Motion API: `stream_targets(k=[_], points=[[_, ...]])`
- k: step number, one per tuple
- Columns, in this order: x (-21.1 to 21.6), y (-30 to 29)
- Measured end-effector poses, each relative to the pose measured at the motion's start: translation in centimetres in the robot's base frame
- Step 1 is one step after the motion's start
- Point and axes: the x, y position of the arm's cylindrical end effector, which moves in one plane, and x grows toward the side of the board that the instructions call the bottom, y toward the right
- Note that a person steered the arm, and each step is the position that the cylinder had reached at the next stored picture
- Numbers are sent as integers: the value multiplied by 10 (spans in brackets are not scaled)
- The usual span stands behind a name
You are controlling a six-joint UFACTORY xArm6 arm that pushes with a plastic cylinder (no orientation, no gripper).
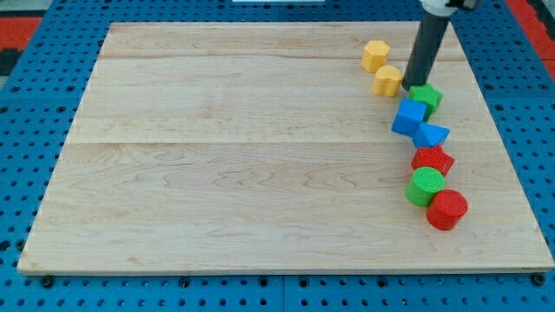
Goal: Separate all the blocks from the yellow blocks
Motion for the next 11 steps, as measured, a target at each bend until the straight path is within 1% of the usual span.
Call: stream_targets(k=[1,2,3,4,5,6,7,8,9,10,11], points=[[10,0],[52,17],[93,10],[83,21],[87,63],[124,61],[130,34],[126,3],[93,30],[25,31],[18,2]])
